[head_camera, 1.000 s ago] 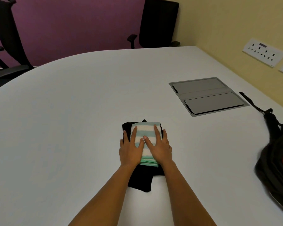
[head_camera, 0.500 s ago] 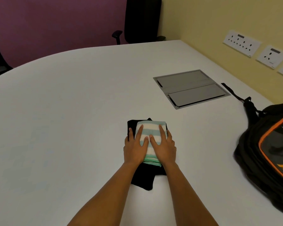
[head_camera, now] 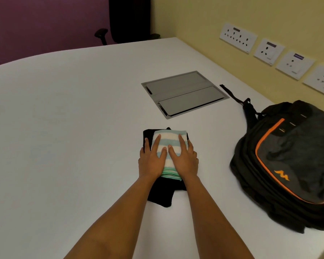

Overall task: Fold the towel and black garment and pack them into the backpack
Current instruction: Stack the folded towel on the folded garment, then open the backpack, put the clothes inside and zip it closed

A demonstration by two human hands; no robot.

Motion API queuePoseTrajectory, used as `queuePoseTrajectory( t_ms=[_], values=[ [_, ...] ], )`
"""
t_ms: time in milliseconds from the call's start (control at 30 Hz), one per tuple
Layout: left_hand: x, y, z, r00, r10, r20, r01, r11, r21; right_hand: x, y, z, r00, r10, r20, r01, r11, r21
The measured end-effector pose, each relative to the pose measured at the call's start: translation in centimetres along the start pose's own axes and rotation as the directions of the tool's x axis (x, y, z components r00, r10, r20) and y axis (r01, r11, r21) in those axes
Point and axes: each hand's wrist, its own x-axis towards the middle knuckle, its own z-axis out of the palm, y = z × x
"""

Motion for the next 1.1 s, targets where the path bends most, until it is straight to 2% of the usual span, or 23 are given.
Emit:
queuePoseTrajectory(
  t_ms=[167,333,533,633,733,967,1100],
  values=[
    [0.6,0.5,0.4,1.000,-0.008,-0.008,0.008,1.000,0.019,0.8,0.3,-0.5,0.999,-0.004,0.042,0.005,1.000,-0.010],
    [0.3,1.0,-0.5,0.999,0.012,0.034,-0.017,0.989,0.145,0.4,0.0,-1.0,0.999,-0.018,0.049,0.020,0.999,-0.032],
    [-0.5,2.9,-2.0,0.984,0.178,0.012,-0.172,0.929,0.328,-2.3,0.0,-2.1,0.998,-0.057,-0.033,0.054,0.995,-0.086],
    [-1.1,4.7,-2.3,0.974,0.225,0.023,-0.221,0.927,0.304,-4.0,1.1,-3.5,0.995,-0.078,-0.059,0.068,0.986,-0.154],
    [-1.7,7.6,-1.9,0.953,0.296,0.071,-0.304,0.924,0.234,-5.0,2.9,-6.3,0.981,-0.049,-0.187,0.023,0.990,-0.139],
    [-2.9,15.0,1.4,0.898,0.420,0.132,-0.428,0.903,0.041,-4.7,9.5,-15.1,0.881,0.129,-0.455,-0.219,0.964,-0.152],
    [-2.9,18.5,4.6,0.884,0.437,0.168,-0.441,0.897,-0.012,-4.2,14.1,-19.0,0.808,0.268,-0.525,-0.361,0.929,-0.082]
  ],
)
